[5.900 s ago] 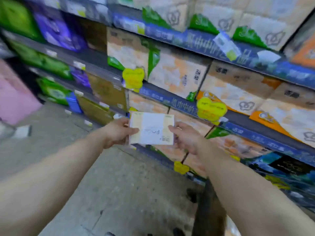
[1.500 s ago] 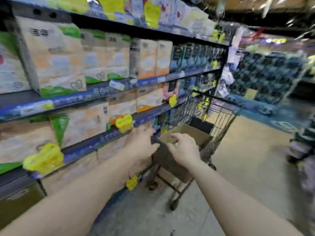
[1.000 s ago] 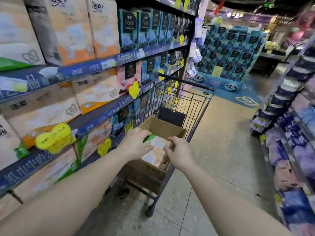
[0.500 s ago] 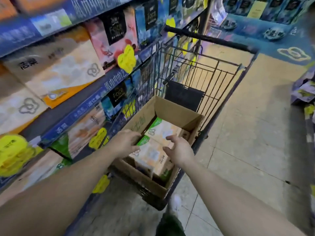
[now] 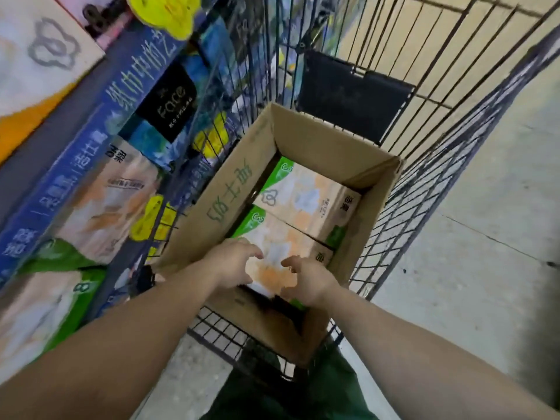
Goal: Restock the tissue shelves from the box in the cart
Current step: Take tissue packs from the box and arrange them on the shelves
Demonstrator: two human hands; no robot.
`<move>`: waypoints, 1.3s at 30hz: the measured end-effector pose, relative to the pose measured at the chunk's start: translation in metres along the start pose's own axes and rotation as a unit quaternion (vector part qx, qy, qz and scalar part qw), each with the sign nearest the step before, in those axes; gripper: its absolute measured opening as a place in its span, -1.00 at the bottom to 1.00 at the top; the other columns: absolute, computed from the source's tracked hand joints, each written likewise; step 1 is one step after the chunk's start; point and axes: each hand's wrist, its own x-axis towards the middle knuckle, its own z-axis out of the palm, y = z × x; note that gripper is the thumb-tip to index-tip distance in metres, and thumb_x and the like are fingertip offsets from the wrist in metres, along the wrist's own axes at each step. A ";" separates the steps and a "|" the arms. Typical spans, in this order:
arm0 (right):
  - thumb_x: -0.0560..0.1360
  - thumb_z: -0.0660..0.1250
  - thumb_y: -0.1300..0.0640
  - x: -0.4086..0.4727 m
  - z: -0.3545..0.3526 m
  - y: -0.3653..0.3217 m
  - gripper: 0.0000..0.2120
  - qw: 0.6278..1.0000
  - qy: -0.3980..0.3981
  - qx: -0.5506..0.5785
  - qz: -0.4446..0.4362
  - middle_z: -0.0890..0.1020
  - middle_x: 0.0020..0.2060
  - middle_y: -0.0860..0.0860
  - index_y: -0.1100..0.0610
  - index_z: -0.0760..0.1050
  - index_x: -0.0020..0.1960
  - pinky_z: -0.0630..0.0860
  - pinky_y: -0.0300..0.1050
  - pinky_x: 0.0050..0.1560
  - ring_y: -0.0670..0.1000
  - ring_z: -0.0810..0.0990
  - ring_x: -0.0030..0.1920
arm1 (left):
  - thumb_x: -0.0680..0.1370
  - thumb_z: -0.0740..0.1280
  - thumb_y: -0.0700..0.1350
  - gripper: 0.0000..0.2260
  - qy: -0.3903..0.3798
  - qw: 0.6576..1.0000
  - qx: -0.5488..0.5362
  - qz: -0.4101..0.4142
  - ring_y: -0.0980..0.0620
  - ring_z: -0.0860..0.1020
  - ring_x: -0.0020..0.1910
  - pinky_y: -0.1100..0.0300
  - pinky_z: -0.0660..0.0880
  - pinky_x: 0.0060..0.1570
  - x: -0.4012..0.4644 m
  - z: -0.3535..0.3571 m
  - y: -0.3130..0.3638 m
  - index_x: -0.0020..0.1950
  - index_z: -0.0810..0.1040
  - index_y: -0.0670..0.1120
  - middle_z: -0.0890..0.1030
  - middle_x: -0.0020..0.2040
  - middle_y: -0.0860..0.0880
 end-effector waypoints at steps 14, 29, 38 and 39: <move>0.45 0.40 0.05 0.045 0.022 0.014 -0.36 0.994 -0.061 0.058 0.073 0.48 0.32 0.10 0.04 0.26 0.47 0.45 -0.11 0.17 0.13 0.49 0.28 | 0.57 0.29 -0.08 -0.78 -0.049 0.996 -0.065 0.027 -0.09 0.51 0.12 0.16 0.43 -0.03 0.045 0.012 -0.026 0.20 0.59 -0.04 0.58 0.17 -0.10; 0.37 0.53 0.05 0.062 0.022 0.021 -0.41 0.970 -0.099 0.194 0.105 0.55 0.16 0.07 0.10 0.42 0.35 0.49 -0.14 0.11 0.01 0.54 0.06 | 0.55 0.36 -0.18 -0.81 0.013 0.918 -0.389 -0.070 -0.03 0.55 0.07 0.09 0.49 0.04 0.052 -0.002 -0.046 0.16 0.55 -0.08 0.59 0.12 -0.08; 0.47 0.43 0.17 0.058 -0.009 0.019 -0.81 0.819 0.015 0.551 0.162 0.62 -0.07 0.07 0.06 0.43 -0.03 0.50 -0.12 -0.18 0.05 0.59 -0.15 | 0.62 0.24 -0.15 -0.87 0.000 0.768 -0.625 -0.136 -0.03 0.59 -0.07 0.12 0.53 -0.14 0.041 -0.007 -0.043 0.13 0.51 -0.11 0.62 0.03 -0.12; 0.46 0.44 0.19 0.056 -0.015 0.017 -0.78 0.802 0.026 0.576 0.154 0.64 -0.01 0.09 0.09 0.45 0.04 0.54 -0.09 -0.16 0.07 0.60 -0.10 | 0.62 0.23 -0.15 -0.89 0.001 0.739 -0.659 -0.141 -0.01 0.59 -0.10 0.13 0.55 -0.19 0.038 -0.007 -0.041 0.10 0.51 -0.11 0.62 0.00 -0.12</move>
